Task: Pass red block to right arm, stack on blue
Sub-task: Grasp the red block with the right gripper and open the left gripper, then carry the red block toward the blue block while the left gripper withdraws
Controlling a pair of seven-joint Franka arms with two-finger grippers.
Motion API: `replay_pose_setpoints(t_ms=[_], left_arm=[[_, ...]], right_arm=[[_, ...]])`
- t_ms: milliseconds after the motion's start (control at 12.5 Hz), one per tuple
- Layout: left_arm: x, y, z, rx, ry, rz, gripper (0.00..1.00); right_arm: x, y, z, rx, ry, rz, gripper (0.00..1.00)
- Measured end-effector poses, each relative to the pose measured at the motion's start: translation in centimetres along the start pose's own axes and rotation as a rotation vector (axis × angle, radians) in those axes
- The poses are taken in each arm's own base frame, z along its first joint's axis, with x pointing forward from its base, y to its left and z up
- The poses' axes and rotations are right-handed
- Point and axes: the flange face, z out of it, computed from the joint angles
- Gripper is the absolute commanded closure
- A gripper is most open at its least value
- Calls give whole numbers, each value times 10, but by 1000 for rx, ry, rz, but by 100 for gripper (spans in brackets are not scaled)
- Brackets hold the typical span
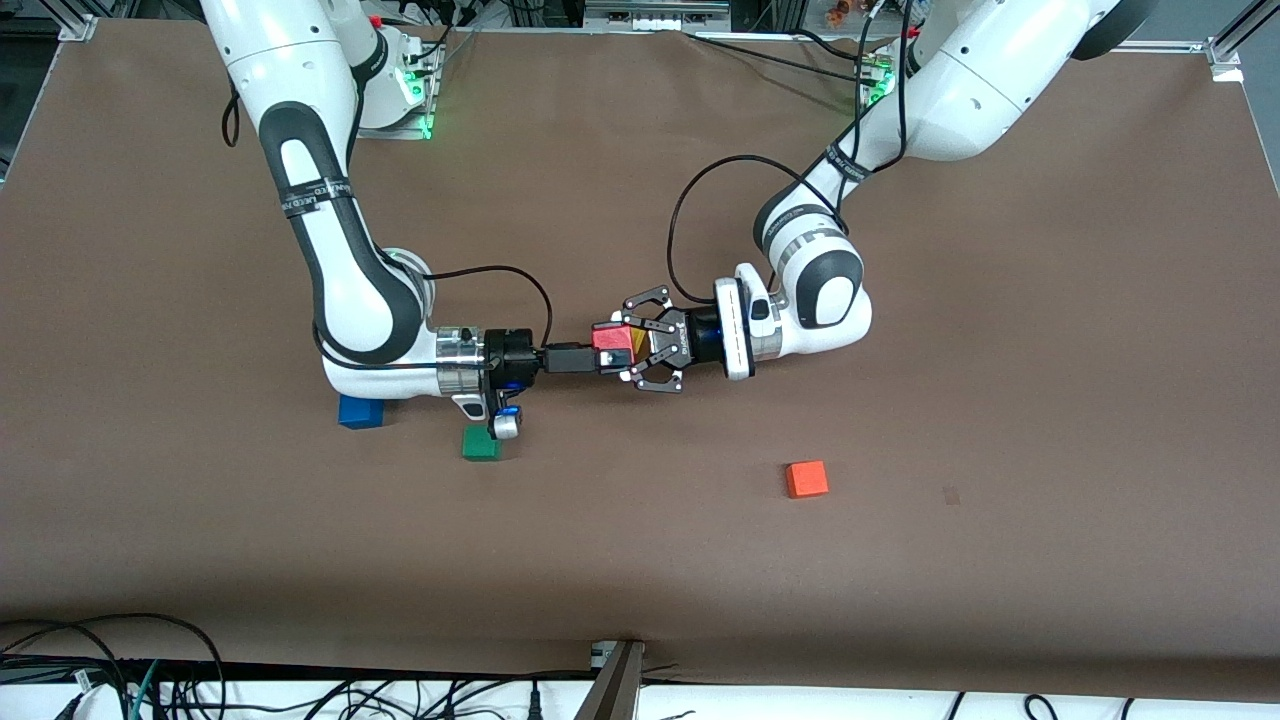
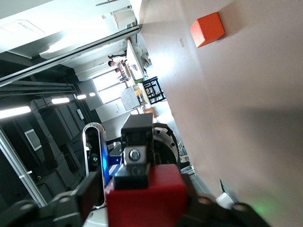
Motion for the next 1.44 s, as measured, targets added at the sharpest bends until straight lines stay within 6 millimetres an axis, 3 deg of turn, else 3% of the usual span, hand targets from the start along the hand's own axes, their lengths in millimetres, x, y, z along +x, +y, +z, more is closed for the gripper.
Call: replay_pose_setpoints(t_ms=[320, 640, 880, 1200, 1440], left_arm=[[-1, 2, 3, 7, 9, -11, 0], [15, -11, -6, 27, 25, -22, 0], [36, -29, -28, 11, -21, -40, 0], [99, -68, -96, -49, -179, -83, 0], [141, -75, -140, -111, -355, -110, 0]], right_arm=[[2, -4, -4, 1, 9, -8, 100], [5, -6, -13, -11, 28, -17, 100], [18, -7, -54, -158, 61, -84, 100], [31, -22, -122, -527, 78, -229, 100], [33, -20, -172, -870, 63, -300, 100]])
